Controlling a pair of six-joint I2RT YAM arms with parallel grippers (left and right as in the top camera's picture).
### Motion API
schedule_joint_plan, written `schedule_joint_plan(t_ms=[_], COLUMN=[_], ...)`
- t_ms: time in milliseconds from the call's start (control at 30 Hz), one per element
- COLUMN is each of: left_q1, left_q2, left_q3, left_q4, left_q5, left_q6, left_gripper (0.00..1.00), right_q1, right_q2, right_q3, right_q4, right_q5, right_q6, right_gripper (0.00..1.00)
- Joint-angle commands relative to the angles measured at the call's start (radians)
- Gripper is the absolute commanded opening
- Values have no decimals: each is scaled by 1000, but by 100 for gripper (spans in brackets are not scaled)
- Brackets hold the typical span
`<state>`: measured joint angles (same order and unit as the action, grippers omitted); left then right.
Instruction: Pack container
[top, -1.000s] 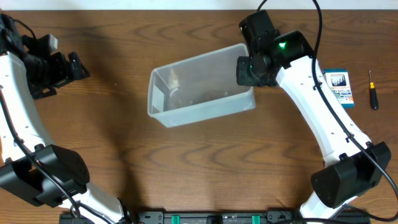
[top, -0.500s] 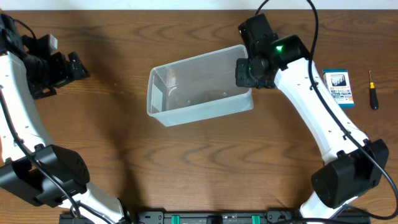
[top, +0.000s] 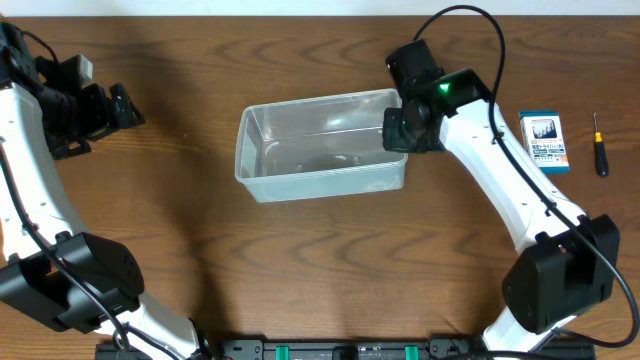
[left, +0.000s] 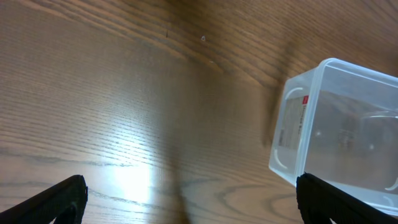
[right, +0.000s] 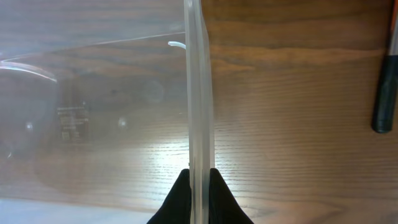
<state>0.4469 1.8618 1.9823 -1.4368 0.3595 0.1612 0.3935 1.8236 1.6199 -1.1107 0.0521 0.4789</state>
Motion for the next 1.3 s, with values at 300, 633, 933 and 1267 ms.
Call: schedule_joint_plan(t_ms=[300, 633, 933, 1267], left_q1=[-1, -1, -1, -1], left_q2=[10, 10, 10, 10], left_q3=[-2, -2, -2, -2], left_q4=[-6, -6, -6, -6], left_q5=[-9, -9, -9, -9], left_q6=[5, 5, 5, 5], left_gripper=[98, 98, 98, 98], right_q1=[-56, -53, -53, -52], right_q2=[-34, -34, -34, -34], right_q3=[-50, -108, -127, -192], right_q4=[12, 50, 72, 95], right_q5=[26, 3, 4, 0], right_q6=[-55, -113, -129, -127], right_gripper=[1, 1, 2, 1])
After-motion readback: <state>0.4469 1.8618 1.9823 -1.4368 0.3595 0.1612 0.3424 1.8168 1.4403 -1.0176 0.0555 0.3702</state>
